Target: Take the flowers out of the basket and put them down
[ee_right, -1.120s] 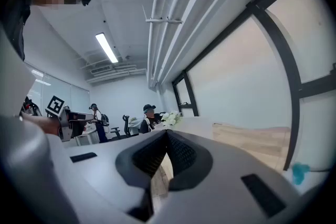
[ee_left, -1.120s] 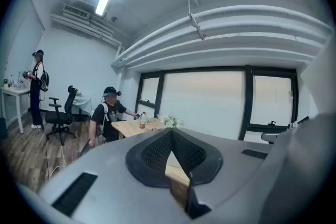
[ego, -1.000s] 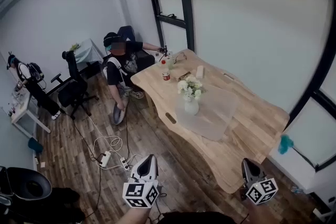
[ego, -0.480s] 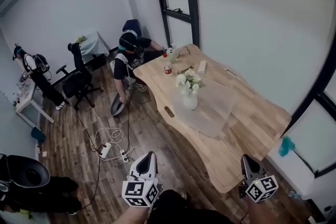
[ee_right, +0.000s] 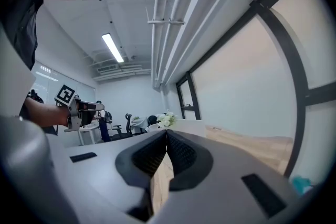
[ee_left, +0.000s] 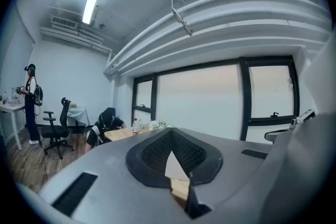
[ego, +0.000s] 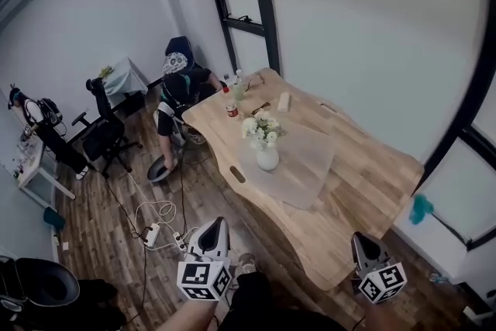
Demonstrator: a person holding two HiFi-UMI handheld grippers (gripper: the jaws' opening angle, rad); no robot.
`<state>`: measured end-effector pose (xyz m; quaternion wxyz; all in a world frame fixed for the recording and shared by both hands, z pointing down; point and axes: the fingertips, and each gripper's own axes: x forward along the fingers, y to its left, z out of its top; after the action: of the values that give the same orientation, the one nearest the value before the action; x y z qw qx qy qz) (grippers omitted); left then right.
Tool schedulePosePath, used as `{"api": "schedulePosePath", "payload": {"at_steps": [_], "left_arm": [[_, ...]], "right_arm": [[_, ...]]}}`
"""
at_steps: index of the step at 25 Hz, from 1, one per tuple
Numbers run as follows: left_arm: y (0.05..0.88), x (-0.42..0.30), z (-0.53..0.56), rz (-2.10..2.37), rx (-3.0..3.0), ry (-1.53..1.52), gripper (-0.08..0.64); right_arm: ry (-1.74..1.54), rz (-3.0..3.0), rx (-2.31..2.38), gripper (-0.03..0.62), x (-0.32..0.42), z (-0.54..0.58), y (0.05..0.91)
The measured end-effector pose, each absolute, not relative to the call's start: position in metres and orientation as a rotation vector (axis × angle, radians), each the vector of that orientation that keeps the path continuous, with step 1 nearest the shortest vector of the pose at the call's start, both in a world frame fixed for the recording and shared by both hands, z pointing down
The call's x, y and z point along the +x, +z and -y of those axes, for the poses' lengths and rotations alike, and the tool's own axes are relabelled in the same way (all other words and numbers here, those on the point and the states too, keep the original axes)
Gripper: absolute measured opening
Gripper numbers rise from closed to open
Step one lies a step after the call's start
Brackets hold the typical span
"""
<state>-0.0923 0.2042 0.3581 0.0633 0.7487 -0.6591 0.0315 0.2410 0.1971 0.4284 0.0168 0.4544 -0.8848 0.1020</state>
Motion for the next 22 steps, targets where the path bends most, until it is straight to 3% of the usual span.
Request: {"api": "schedulePosePath", "payload": {"at_steps": [8, 22], "left_arm": [[0.363, -0.105, -0.140, 1.910, 2.334, 0.045, 0.005], [0.392, -0.149, -0.014, 1.690, 2.405, 0.072, 0.005]], "right_arm": [[0.357, 2.652, 1.547, 0.021, 0.241, -0.167, 0.443], [0.275, 2.565, 1.618, 0.021, 0.164, -0.063, 0.425]]}}
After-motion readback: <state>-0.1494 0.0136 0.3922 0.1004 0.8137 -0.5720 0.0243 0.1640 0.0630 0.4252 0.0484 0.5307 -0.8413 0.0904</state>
